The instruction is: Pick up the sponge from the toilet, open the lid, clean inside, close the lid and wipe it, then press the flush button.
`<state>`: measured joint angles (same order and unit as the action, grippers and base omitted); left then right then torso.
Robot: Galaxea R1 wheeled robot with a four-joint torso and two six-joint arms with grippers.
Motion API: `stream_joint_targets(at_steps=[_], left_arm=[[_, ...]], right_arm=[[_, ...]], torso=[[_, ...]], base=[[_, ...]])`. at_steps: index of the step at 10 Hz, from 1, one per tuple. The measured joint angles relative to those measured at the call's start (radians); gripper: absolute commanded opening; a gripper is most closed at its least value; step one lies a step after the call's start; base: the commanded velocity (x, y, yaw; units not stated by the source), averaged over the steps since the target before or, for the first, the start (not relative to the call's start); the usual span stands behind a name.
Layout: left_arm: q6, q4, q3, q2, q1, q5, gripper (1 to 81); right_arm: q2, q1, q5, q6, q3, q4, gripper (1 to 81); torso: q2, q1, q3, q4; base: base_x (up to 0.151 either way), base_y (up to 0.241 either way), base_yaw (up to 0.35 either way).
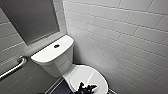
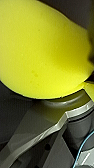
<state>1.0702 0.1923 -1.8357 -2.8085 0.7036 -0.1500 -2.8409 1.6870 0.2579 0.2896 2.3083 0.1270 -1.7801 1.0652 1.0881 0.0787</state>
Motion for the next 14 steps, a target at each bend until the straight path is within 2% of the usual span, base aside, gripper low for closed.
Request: stream_joint_targets(at_steps=[3,6,10,14], left_arm=[[-0.001,0.001,0.090,0.041,-0.002,0.005,81.1],[-0.004,0.017,0.101,0.066,0.076,0.033,81.1],[-0.011,0.037,-0.029,0.000,0.079,0.061,81.1],[-0.011,0.047,-0.105,-0.045,0.084,0.069,81.1]], right_arm=[[-0.002,-0.004,-0.011,0.000,0.000,0.000,1.0],[-0.008,-0.006,-0.016,0.000,0.004,0.000,1.0],[-0.008,-0.009,-0.020,0.000,0.007,0.000,1.0],[-0.011,-0.009,-0.020,0.000,0.014,0.000,1.0]], torso=[[0.000,0.000,0.000,0.000],[0.000,0.000,0.000,0.000],[0.000,0.000,0.000,0.000],[0.000,0.000,0.000,0.000]], base=[[0.000,0.000,0.000],[0.000,0.000,0.000],[0.000,0.000,0.000],[0.000,0.000,0.000]])
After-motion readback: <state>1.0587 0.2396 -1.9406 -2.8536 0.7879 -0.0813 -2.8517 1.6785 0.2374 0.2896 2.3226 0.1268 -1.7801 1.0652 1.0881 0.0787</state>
